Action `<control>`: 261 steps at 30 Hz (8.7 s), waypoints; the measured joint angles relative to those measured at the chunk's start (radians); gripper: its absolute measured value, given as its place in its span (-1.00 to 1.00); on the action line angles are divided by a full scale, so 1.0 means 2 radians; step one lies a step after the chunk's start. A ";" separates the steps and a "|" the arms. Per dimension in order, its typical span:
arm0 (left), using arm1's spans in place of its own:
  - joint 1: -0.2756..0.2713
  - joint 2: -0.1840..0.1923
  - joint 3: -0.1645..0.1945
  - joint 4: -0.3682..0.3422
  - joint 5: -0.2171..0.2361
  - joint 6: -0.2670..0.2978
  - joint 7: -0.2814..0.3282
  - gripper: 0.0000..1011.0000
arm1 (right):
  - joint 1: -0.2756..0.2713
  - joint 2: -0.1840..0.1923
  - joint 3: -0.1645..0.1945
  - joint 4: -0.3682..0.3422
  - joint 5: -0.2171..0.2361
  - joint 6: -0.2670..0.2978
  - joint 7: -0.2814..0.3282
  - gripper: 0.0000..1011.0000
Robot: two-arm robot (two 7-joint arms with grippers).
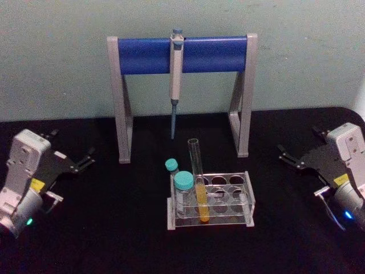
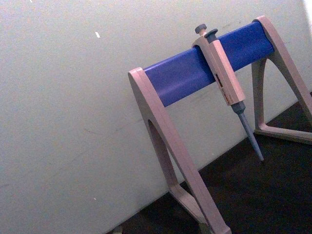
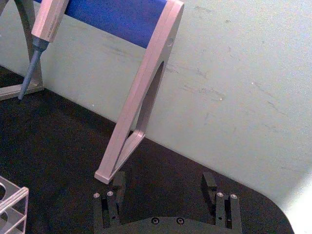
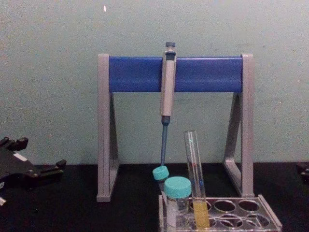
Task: Pick up the test tube from the test tube rack, shake it, then place it back into the test tube rack.
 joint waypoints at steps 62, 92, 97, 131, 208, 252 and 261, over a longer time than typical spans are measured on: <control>0.000 0.000 0.000 0.000 0.000 0.000 0.000 0.98 | 0.000 0.000 0.000 0.000 0.000 0.000 0.000 0.98; 0.000 0.000 0.000 0.000 0.000 0.000 0.000 0.98 | -0.088 0.002 0.033 -0.125 0.080 0.040 0.117 0.98; 0.000 0.000 0.000 0.000 0.000 0.000 0.000 0.98 | -0.082 -0.008 0.025 -0.131 0.087 0.050 0.145 0.98; 0.000 0.000 0.000 0.000 0.000 0.000 0.000 0.98 | 0.000 -0.090 0.002 -0.082 0.093 0.125 0.224 0.98; 0.000 0.000 0.000 0.000 0.000 0.000 0.000 0.98 | 0.032 -0.092 -0.020 -0.062 0.073 0.149 0.231 -0.54; 0.000 0.000 0.000 0.000 0.000 0.000 0.000 0.98 | -0.022 -0.089 0.011 -0.092 0.082 0.036 0.250 -0.54; 0.000 0.000 0.000 0.000 0.000 0.000 0.000 0.98 | -0.026 -0.084 0.025 -0.122 0.084 0.033 0.246 -0.54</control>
